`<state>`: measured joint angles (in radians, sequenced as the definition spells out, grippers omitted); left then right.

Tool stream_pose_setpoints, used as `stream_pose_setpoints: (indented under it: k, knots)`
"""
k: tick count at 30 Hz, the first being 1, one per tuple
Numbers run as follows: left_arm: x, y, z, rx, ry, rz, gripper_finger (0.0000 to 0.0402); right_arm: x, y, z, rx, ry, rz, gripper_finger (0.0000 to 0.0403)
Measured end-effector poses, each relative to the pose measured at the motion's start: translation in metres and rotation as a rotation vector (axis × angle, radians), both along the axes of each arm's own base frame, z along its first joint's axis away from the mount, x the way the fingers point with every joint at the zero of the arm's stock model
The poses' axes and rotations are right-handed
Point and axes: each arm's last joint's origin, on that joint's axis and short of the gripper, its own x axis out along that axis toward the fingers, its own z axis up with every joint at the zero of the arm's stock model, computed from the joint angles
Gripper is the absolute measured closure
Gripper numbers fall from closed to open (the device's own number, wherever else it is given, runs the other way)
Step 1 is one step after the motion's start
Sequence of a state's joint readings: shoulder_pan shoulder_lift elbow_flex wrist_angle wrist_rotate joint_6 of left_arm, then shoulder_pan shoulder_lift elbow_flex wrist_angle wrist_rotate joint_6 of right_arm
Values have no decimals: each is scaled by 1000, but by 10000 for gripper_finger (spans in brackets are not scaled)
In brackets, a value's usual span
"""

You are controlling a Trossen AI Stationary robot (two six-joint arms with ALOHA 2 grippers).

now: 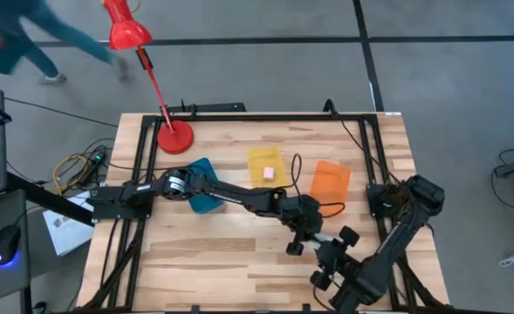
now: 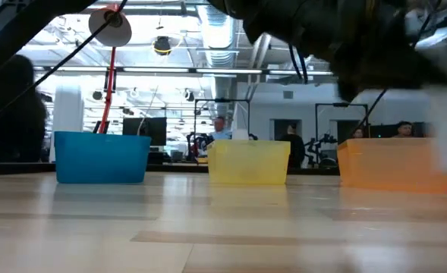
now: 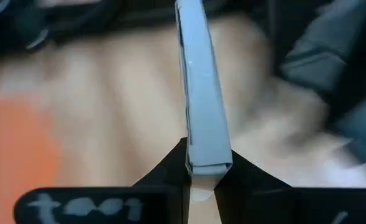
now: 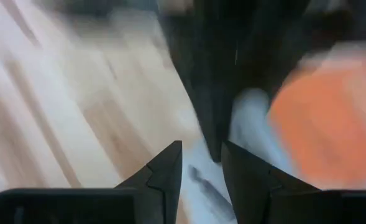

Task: Pick and place items into bin
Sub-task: Put the card reader box into the orange bin

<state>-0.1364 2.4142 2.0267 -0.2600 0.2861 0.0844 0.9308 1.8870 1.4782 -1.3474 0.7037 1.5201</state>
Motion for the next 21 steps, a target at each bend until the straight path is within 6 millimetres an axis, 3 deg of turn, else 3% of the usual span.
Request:
stream_pose_setpoints:
  k: [3,10,16,21]
  knots:
    - [1,13,-9,46,29,65,377,-9,4,29,-48,-25,13,296]
    - [0,50,18,112,-32,218,381,-21,12,79,-97,-210,146,296]
    - [-3,74,56,64,-142,250,376,-26,8,93,-127,-227,203,296]
    - [-10,80,82,30,-205,246,380,-29,5,99,-124,-226,220,296]
